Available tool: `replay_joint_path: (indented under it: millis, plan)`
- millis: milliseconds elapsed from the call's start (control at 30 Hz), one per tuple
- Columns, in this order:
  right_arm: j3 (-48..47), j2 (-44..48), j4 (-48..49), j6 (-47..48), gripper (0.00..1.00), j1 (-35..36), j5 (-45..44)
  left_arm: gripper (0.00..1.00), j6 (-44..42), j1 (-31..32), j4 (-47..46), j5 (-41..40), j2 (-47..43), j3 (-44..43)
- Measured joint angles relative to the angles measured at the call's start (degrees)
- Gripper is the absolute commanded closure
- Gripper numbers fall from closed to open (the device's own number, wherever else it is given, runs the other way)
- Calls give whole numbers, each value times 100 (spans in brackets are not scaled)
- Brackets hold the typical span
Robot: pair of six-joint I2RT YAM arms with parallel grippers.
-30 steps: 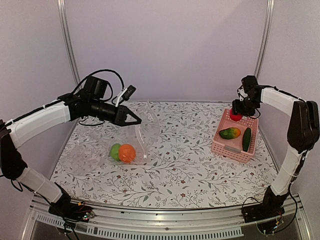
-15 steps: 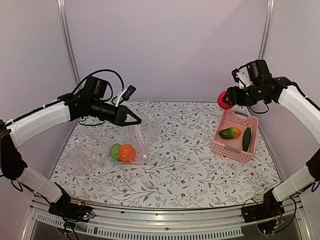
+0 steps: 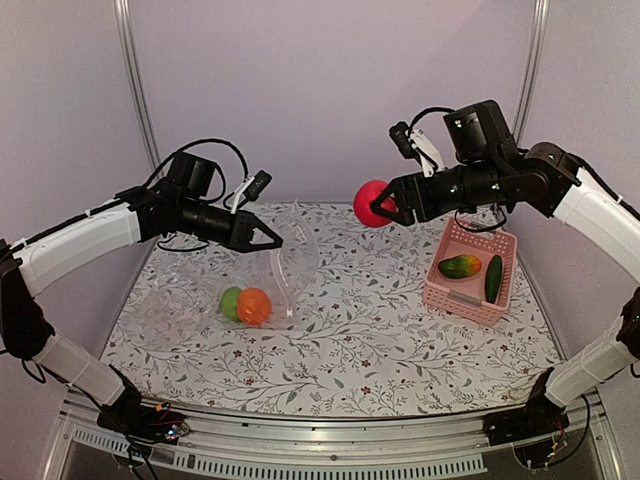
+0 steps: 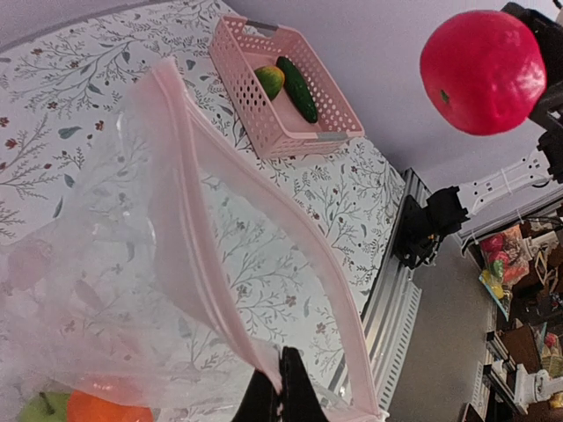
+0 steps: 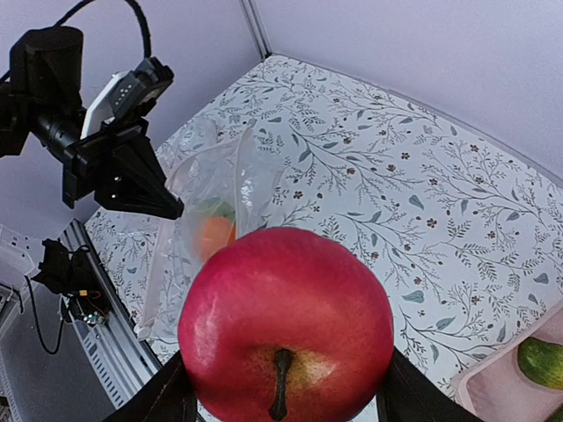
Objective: Place the food in the zip-top bag and seal the zipper
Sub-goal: Place the fake fruit in the zipper food storage bag.
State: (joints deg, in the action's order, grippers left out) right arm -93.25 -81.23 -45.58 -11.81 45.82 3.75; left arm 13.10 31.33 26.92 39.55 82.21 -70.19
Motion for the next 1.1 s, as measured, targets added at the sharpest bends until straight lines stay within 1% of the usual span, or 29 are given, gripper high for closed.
replay_joint_path:
  millis: [100,333,567,733,900,1100]
  plan:
    - [-116,-168,120,-22,35,417,22,100,0,0,0,-4,0,0]
    - [-122,-682,625,-199,35,861,306,100,-2,0,2,-20,-2,-2]
    - [59,-994,1427,-601,35,984,678,100,-2,0,9,-22,-9,-2]
    - [61,-1303,1825,-826,34,1023,778,100,-4,0,33,-28,-24,0]
    - [61,-1668,1860,-901,34,1049,688,100,-24,0,94,-129,-81,0]
    - [39,-1897,1639,-887,34,1058,275,100,-59,0,103,-136,-105,-2]
